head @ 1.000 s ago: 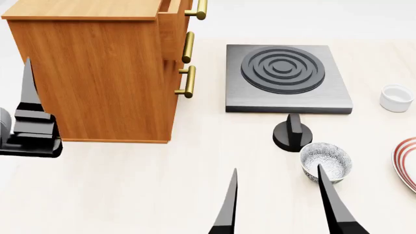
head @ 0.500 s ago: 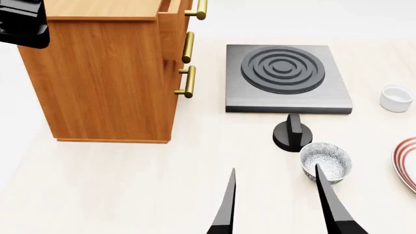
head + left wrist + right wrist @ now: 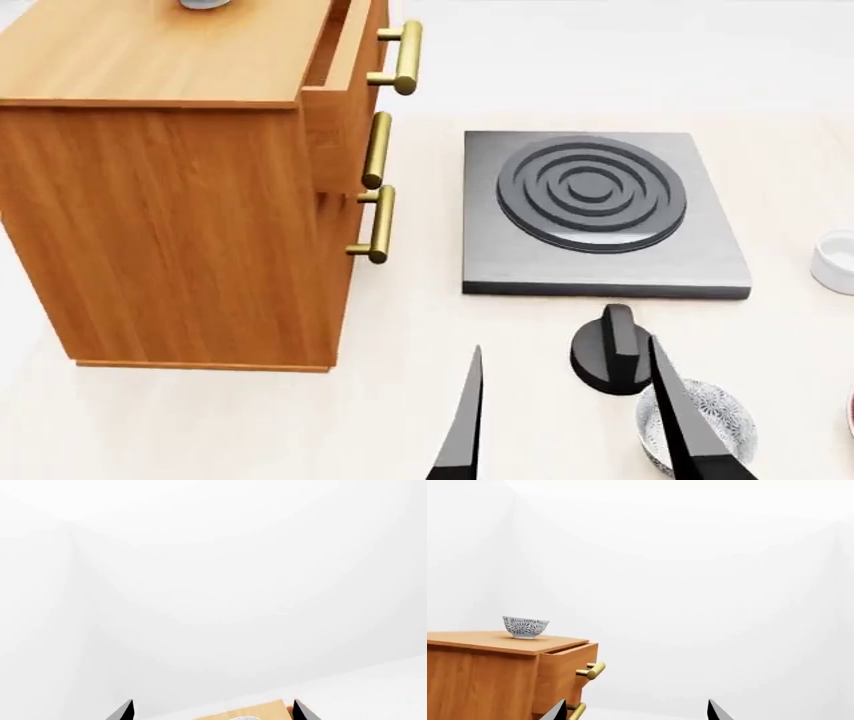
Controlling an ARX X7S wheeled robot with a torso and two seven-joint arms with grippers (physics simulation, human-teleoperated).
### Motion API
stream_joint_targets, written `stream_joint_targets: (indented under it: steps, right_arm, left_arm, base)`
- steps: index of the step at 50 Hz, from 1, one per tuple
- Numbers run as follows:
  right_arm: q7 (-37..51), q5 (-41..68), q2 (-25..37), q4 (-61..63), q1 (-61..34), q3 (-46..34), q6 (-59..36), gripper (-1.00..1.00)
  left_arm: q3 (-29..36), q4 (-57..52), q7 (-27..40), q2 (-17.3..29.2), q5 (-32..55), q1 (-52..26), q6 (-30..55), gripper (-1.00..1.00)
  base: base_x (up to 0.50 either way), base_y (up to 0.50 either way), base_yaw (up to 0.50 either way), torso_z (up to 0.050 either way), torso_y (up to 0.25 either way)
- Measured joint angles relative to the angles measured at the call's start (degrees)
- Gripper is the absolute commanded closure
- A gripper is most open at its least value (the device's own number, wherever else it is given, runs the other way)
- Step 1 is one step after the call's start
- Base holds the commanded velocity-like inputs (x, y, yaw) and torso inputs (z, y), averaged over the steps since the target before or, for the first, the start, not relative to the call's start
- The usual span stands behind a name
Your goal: Pick the akita bowl on the wooden cabinet and place it on the plate.
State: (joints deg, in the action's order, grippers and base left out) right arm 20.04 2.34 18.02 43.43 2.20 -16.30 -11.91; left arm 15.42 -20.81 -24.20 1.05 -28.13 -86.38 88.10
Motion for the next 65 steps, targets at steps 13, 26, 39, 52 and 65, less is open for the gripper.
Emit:
stream_joint_targets:
  steps: [13,26,39,52,65]
  right_arm:
    - [0.43,0.12,0.23,0.28,-0.27,-0.27,-0.88,-1.0]
    - [0.85,0.45,0.53,0.56,-0.31,-0.3,-1.04,-1.0]
    - [1.24,0.9,0.74,0.74,-0.46,-0.32,-1.54,-1.0]
    - [1.66,1.45,0.9,0.8,-0.56,-0.19,-1.47,-1.0]
    - [2.11,1.67,1.11,1.14,-0.6,-0.26,-1.68,-1.0]
  left_arm:
    - [0.06,1.38,0.87,0.36,1.92,-2.72,0.61,-1.0]
    - [0.42,1.67,0.51,0.26,1.82,-3.67,0.94,-1.0]
    - [0.61,1.74,0.32,0.19,1.74,-3.79,1.03,-1.0]
    - [0.52,1.56,0.18,0.12,1.64,-3.41,0.95,-1.0]
    - [0.37,1.27,0.16,0.08,1.61,-3.09,1.02,-1.0]
  base:
    - [0.1,0.0,0.0,0.0,0.0]
    - [0.28,0.0,0.0,0.0,0.0]
    - [0.1,0.0,0.0,0.0,0.001]
    - [0.17,0.0,0.0,0.0,0.0]
    - [0.0,0.0,0.0,0.0,0.0]
